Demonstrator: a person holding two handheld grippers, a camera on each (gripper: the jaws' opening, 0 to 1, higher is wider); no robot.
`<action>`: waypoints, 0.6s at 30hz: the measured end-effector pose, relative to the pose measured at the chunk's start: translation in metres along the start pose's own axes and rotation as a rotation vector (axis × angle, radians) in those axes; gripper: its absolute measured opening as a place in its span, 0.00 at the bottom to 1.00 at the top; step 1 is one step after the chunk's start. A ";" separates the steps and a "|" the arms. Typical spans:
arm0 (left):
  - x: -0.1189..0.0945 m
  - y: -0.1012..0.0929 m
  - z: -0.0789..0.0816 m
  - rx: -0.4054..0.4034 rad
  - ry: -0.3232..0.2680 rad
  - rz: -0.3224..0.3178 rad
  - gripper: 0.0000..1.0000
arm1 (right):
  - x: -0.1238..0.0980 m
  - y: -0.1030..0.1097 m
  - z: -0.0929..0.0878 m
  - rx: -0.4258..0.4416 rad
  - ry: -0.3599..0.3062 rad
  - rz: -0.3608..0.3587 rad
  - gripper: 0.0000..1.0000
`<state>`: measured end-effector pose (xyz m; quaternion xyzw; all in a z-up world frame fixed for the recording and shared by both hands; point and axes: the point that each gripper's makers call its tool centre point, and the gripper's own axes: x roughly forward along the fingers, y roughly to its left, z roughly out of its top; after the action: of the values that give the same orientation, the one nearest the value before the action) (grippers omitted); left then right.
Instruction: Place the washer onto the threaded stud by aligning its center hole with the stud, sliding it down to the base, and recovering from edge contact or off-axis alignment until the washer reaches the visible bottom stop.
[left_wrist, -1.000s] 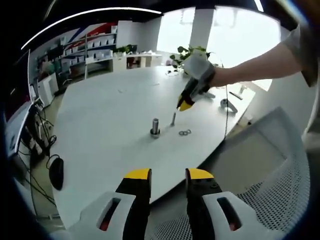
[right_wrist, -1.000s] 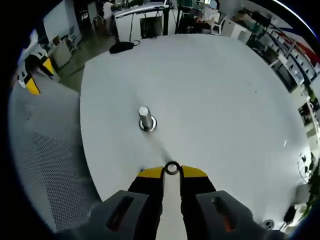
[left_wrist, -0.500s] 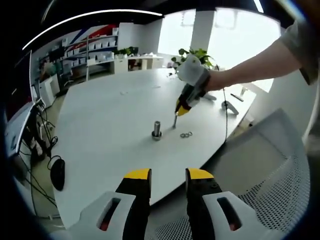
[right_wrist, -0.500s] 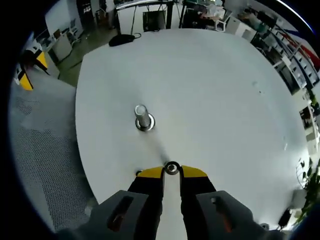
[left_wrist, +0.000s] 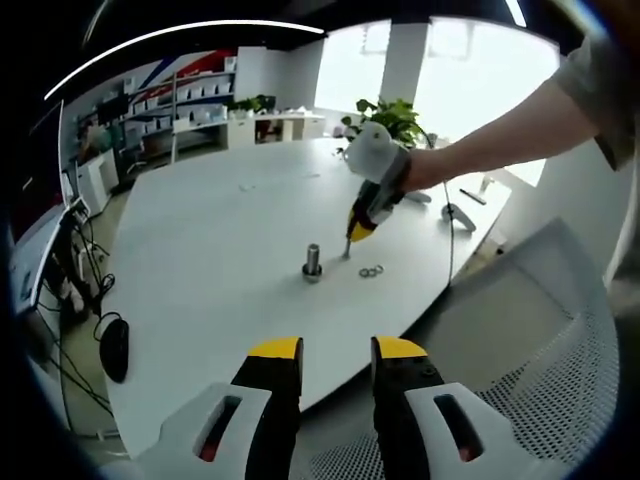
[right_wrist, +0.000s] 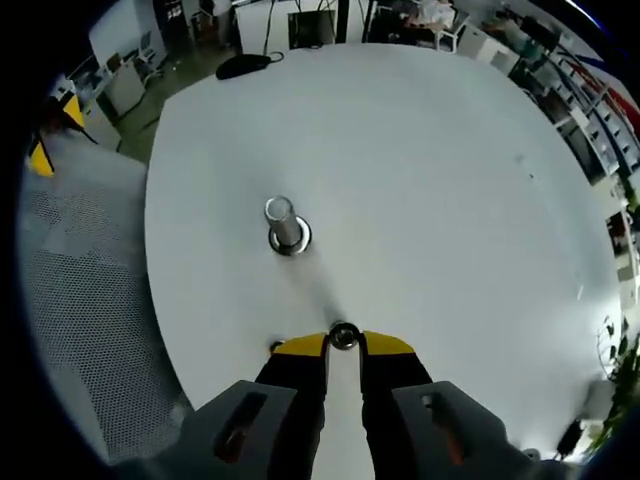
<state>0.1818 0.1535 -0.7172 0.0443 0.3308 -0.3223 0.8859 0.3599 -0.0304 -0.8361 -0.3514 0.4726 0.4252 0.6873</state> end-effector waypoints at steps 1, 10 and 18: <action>0.000 0.000 0.000 0.000 0.000 0.000 0.25 | 0.003 0.000 -0.002 0.001 0.007 0.001 0.13; 0.000 0.000 0.002 -0.002 -0.009 -0.008 0.25 | 0.022 -0.006 -0.013 0.007 0.054 0.015 0.14; 0.000 0.000 0.003 -0.005 -0.011 -0.009 0.25 | 0.031 -0.006 -0.018 0.037 0.071 0.024 0.14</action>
<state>0.1836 0.1526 -0.7155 0.0388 0.3271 -0.3258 0.8862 0.3646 -0.0412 -0.8706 -0.3478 0.5086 0.4120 0.6713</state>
